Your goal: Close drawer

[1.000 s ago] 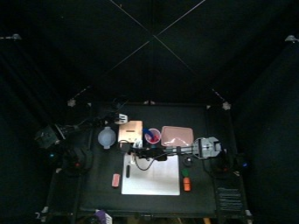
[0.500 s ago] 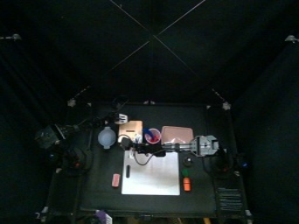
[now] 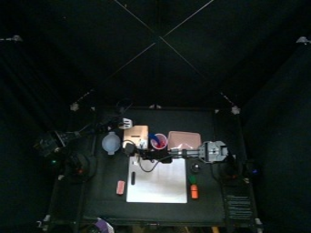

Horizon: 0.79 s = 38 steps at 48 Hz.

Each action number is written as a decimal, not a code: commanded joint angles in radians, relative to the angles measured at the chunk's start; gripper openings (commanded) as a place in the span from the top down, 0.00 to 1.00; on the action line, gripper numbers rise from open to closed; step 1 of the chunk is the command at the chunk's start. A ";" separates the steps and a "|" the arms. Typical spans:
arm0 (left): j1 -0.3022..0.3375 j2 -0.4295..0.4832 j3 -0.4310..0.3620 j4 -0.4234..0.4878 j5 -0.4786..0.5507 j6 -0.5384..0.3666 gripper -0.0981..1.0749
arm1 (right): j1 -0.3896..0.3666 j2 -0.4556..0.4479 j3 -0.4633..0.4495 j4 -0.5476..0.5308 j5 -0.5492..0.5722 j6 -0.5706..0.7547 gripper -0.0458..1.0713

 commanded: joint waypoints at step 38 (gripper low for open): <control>-0.176 -0.618 0.357 0.287 -0.232 0.002 0.56 | 0.127 -0.268 0.153 -0.005 -0.017 0.017 0.45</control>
